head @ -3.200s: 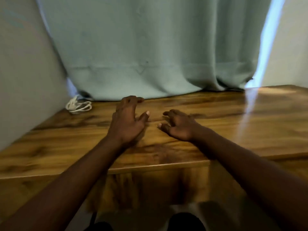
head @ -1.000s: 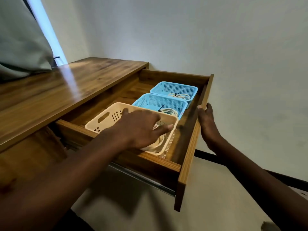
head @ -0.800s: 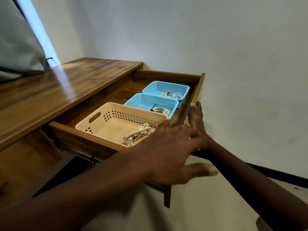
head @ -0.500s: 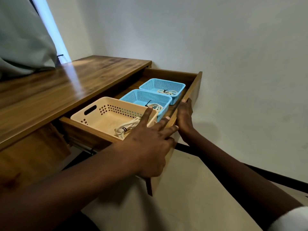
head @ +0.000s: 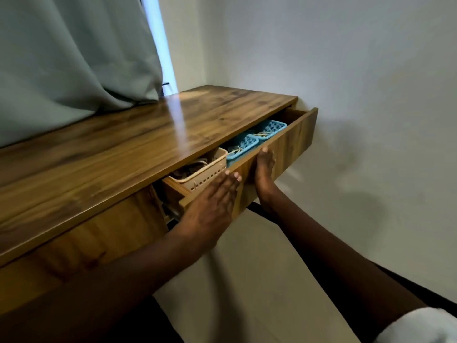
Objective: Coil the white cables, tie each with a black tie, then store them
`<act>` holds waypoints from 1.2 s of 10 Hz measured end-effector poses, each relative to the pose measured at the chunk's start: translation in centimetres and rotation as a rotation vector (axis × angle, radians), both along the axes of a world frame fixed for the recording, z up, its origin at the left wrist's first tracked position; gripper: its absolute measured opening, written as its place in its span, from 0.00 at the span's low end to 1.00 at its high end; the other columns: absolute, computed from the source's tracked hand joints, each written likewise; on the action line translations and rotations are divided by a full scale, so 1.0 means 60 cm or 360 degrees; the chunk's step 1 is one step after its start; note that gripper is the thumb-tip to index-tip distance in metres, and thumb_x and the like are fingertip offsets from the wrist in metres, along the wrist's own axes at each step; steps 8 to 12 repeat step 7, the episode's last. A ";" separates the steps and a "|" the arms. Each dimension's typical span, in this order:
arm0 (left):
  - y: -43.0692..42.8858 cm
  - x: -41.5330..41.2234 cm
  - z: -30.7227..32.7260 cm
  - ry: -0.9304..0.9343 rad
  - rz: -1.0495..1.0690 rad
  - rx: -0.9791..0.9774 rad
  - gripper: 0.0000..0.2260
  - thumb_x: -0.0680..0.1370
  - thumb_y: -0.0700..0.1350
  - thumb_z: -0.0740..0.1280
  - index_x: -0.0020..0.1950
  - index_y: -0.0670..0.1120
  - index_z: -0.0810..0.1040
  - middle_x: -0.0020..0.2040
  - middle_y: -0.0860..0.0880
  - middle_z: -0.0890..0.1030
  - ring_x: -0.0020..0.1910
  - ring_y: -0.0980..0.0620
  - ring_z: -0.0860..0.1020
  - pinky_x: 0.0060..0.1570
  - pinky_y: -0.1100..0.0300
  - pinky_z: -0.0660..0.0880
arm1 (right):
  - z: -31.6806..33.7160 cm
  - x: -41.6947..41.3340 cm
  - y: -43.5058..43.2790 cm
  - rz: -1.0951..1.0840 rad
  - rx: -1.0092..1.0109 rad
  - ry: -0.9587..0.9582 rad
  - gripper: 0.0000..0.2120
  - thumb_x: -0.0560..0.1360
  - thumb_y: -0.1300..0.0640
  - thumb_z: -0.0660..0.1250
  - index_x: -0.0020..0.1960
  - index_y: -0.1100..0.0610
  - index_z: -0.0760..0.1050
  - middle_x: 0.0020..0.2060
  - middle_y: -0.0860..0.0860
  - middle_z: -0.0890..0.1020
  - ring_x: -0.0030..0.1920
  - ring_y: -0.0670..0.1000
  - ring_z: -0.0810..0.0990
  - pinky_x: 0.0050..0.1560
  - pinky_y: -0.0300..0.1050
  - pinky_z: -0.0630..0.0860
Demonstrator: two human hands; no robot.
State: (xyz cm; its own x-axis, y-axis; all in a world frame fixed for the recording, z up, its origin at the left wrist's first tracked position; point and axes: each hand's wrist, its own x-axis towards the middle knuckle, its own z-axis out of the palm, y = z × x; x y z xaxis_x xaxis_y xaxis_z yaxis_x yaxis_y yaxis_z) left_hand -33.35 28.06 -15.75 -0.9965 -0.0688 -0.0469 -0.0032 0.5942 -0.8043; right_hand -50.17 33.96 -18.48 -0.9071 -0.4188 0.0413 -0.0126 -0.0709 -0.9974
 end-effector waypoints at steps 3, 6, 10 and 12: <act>-0.130 -0.039 -0.005 0.0035 0.0204 -0.0190 0.32 0.87 0.52 0.47 0.81 0.34 0.36 0.81 0.35 0.34 0.81 0.37 0.34 0.73 0.39 0.28 | 0.015 -0.038 -0.161 0.0199 -0.0121 -0.0297 0.54 0.67 0.15 0.47 0.84 0.44 0.42 0.84 0.49 0.43 0.83 0.55 0.44 0.80 0.67 0.45; -0.157 -0.011 0.024 0.0006 -0.0039 0.0036 0.34 0.84 0.53 0.52 0.83 0.39 0.41 0.83 0.37 0.39 0.83 0.39 0.38 0.79 0.40 0.33 | 0.016 -0.011 -0.167 -0.0114 -0.0079 0.0032 0.36 0.83 0.33 0.46 0.84 0.51 0.45 0.84 0.55 0.47 0.83 0.57 0.46 0.81 0.61 0.46; -0.159 0.028 0.074 0.0134 -0.0153 0.0243 0.32 0.83 0.56 0.51 0.84 0.45 0.49 0.84 0.40 0.44 0.83 0.40 0.41 0.79 0.38 0.34 | 0.049 0.024 -0.148 -0.0201 -0.0031 0.0362 0.37 0.82 0.32 0.47 0.84 0.50 0.48 0.83 0.55 0.53 0.81 0.59 0.57 0.78 0.63 0.58; -0.159 0.028 0.074 0.0134 -0.0153 0.0243 0.32 0.83 0.56 0.51 0.84 0.45 0.49 0.84 0.40 0.44 0.83 0.40 0.41 0.79 0.38 0.34 | 0.049 0.024 -0.148 -0.0201 -0.0031 0.0362 0.37 0.82 0.32 0.47 0.84 0.50 0.48 0.83 0.55 0.53 0.81 0.59 0.57 0.78 0.63 0.58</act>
